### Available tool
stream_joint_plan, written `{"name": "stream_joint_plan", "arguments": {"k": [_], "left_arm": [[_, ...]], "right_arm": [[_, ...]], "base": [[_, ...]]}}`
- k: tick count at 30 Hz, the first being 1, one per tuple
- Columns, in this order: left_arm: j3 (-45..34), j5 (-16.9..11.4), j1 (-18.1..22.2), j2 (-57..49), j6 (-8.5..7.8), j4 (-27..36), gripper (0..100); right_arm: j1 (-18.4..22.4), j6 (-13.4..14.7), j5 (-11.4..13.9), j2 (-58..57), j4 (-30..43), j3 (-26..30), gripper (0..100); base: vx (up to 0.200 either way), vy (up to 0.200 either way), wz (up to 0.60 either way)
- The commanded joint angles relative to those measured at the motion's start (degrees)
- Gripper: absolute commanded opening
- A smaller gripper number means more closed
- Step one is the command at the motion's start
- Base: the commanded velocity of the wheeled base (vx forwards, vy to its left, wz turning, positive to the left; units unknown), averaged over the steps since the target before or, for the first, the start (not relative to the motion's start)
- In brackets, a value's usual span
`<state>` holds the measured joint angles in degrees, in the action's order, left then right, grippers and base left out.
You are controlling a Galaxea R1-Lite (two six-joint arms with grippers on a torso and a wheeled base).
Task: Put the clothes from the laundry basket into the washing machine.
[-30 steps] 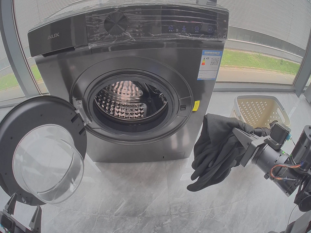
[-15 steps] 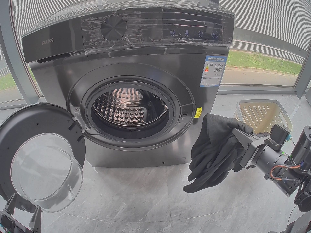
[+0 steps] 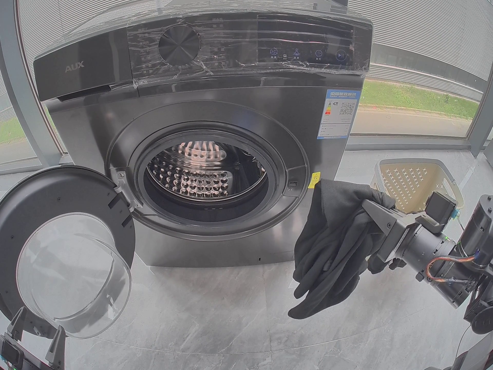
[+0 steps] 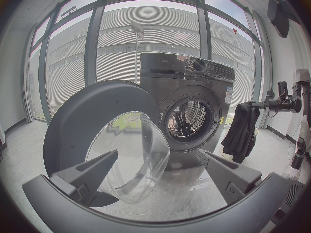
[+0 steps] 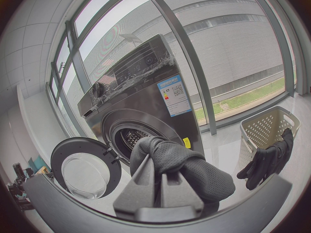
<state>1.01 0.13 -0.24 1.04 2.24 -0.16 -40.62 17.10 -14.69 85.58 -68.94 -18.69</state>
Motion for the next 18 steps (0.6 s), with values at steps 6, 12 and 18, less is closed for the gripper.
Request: {"name": "stream_joint_plan", "arguments": {"k": [6, 12, 18], "left_arm": [[-0.92, 0.04, -0.02, -1.04, -0.22, -0.02, 100], [-0.92, 0.04, -0.02, -1.04, -0.05, -0.02, 100], [-0.92, 0.04, -0.02, -1.04, -0.05, -0.02, 100]], "right_arm": [[0.8, -2.07, -0.34, 2.22, -0.32, 4.27, 0], [0.98, -0.23, -0.08, 2.84, -0.41, 3.22, 0], [0.01, 2.76, 1.95, 2.49, 0.3, 4.19, 0]], "base": [[0.0, 0.0, 0.0], [0.0, 0.0, 0.0], [0.0, 0.0, 0.0]]}}
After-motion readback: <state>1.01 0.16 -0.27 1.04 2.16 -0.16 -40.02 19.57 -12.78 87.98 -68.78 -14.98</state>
